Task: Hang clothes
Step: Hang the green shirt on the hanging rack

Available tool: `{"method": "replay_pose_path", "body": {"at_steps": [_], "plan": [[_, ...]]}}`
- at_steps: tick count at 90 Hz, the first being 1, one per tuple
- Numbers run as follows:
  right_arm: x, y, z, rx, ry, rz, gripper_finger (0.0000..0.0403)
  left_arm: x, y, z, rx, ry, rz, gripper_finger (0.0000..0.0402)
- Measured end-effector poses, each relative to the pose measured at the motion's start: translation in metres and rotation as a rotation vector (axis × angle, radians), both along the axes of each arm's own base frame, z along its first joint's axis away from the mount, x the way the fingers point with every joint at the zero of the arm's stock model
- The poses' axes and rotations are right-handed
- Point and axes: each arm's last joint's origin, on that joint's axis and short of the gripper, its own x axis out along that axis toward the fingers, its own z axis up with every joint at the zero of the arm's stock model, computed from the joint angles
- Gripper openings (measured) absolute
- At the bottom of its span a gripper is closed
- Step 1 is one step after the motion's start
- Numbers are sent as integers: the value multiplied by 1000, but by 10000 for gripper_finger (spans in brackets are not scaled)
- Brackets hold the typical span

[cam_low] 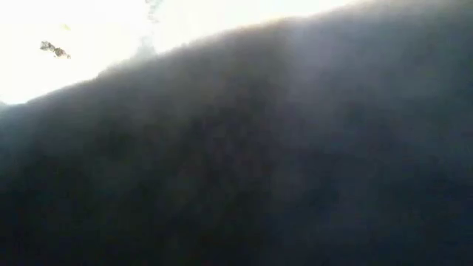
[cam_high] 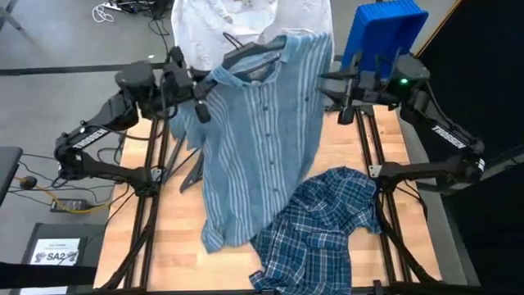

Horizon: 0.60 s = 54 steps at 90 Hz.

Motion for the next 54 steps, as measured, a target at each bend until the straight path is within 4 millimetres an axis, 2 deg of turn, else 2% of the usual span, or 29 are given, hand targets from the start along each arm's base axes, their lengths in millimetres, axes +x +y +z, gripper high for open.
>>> {"method": "replay_pose_path", "body": {"at_steps": [16, 35, 54], "plan": [[42, -2, -26, 22, 127, 100, 126, -5, 4, 23, 121, -115, 9, 24], [97, -8, -67, -53, 264, 177, 126, -13, 2, 53, 246, -172, 14, 24], [133, -32, -101, -90, 327, 48, 127, -26, -6, 88, 356, -265, -26, 24]]}}
